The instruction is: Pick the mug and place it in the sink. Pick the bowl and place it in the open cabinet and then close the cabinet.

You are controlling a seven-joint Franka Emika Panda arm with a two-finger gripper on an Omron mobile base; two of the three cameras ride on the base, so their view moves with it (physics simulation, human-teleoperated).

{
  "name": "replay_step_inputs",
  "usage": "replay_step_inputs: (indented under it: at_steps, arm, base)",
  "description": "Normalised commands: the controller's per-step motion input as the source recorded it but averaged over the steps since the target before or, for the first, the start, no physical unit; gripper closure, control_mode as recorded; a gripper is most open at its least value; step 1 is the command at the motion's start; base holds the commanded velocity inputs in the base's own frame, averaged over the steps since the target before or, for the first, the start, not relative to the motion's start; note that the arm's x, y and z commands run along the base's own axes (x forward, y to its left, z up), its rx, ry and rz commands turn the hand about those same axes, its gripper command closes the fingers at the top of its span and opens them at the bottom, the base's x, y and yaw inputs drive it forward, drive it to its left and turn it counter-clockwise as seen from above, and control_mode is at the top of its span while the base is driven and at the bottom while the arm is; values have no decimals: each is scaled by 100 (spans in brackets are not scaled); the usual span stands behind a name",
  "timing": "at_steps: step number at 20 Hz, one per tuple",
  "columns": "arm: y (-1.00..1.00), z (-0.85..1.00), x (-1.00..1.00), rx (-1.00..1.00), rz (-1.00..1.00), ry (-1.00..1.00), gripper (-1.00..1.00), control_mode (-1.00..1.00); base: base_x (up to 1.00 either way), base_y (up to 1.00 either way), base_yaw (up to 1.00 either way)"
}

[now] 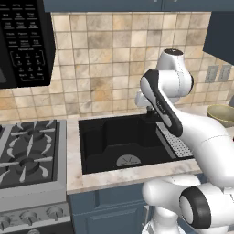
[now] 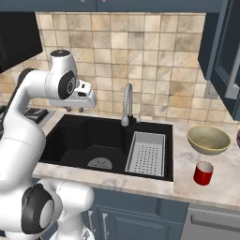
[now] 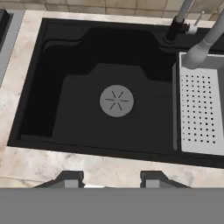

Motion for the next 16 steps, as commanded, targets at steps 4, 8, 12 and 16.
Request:
replay_step_inputs:
  at_steps: [4, 8, 12, 16]
  arm:
    - [0, 0, -17, 0, 0, 0, -100, -100]
    - [0, 18, -10, 0, -5, 0, -100, -100]
    - [-1, 17, -23, 0, -3, 0, -100, -100]
    - [0, 12, -20, 0, 0, 0, -100, -100]
  base:
    - [0, 0, 0]
    - [0, 0, 0]
    - [0, 0, 0]
    - [0, 0, 0]
